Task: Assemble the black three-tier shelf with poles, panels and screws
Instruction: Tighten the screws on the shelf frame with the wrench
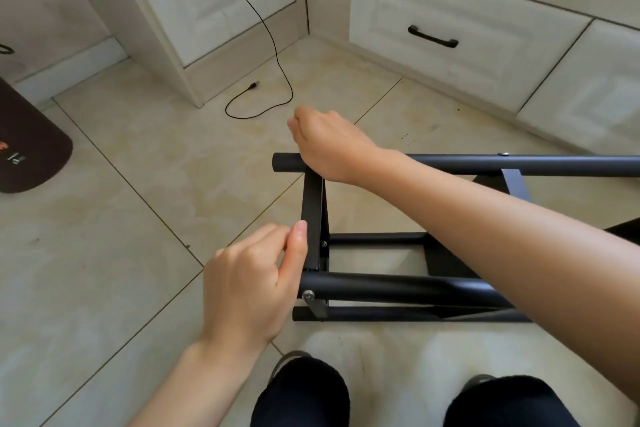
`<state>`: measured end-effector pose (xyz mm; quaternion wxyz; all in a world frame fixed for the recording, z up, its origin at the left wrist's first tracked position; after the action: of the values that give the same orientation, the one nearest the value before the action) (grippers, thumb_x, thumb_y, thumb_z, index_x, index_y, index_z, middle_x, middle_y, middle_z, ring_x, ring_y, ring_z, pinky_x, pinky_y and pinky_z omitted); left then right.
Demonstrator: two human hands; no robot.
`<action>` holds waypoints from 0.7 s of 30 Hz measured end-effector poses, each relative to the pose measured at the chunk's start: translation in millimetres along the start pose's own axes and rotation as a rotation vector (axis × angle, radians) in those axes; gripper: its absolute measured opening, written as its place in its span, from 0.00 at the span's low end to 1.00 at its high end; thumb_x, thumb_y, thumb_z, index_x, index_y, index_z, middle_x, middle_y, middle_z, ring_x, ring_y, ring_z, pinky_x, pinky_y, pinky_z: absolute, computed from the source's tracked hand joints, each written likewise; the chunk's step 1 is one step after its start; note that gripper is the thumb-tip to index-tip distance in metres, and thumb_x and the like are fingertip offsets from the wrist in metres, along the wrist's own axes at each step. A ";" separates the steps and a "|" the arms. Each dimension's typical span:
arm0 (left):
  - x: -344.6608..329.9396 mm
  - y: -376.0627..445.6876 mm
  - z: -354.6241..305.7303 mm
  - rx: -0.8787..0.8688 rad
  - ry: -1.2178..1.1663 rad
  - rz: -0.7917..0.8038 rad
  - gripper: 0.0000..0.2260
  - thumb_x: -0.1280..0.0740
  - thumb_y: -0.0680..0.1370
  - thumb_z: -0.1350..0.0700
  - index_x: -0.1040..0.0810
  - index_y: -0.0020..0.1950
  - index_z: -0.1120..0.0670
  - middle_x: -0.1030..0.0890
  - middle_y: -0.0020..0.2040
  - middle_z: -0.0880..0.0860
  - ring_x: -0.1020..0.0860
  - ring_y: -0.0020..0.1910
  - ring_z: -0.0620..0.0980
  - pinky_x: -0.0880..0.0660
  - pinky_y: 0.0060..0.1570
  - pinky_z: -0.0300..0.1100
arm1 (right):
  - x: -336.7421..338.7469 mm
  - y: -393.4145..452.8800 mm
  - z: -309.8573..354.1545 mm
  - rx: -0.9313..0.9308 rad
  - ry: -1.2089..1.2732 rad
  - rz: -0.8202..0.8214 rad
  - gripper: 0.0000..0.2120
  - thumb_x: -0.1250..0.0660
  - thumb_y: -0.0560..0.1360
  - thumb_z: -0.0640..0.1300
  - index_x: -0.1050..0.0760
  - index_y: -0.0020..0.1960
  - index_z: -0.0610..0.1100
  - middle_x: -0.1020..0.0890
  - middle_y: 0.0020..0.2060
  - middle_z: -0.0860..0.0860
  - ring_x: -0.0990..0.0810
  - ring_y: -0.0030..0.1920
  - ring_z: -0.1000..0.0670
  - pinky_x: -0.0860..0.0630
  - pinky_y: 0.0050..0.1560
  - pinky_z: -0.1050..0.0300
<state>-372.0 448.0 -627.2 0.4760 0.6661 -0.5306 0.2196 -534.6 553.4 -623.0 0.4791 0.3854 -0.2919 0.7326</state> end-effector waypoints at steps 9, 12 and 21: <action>-15.3 -6.4 17.2 0.006 -0.141 -0.133 0.28 0.45 0.84 0.51 0.27 0.28 0.63 0.32 0.23 0.54 0.33 0.23 0.59 0.35 0.22 0.56 | -3.9 5.4 -4.1 -0.016 0.327 0.160 0.11 0.50 0.82 0.43 0.35 0.43 0.42 0.17 0.41 0.42 0.14 0.36 0.46 0.20 0.51 0.45; -18.1 -6.2 16.8 0.005 -0.186 -0.200 0.28 0.42 0.84 0.53 0.28 0.26 0.64 0.32 0.22 0.56 0.35 0.22 0.59 0.37 0.22 0.56 | -4.2 1.0 -3.3 0.033 0.308 0.116 0.12 0.50 0.83 0.45 0.32 0.45 0.43 0.18 0.39 0.46 0.15 0.32 0.51 0.19 0.50 0.46; -22.7 -8.4 17.9 -0.044 -0.239 -0.231 0.28 0.40 0.84 0.53 0.31 0.25 0.63 0.34 0.22 0.56 0.35 0.21 0.60 0.38 0.21 0.55 | 2.3 -12.5 -0.7 0.125 0.202 0.031 0.15 0.49 0.84 0.49 0.32 0.42 0.45 0.23 0.39 0.50 0.18 0.42 0.45 0.22 0.51 0.46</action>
<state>-375.9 443.6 -656.6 0.4459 0.7336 -0.5079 0.0709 -523.7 559.7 -620.8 0.4699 0.3340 -0.2018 0.7918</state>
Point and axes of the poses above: each hand's wrist, its own y-axis towards the middle knuckle, its own x-axis out of the back of the hand, z = x × y, the point moved 3 cm from there along y, towards the middle knuckle
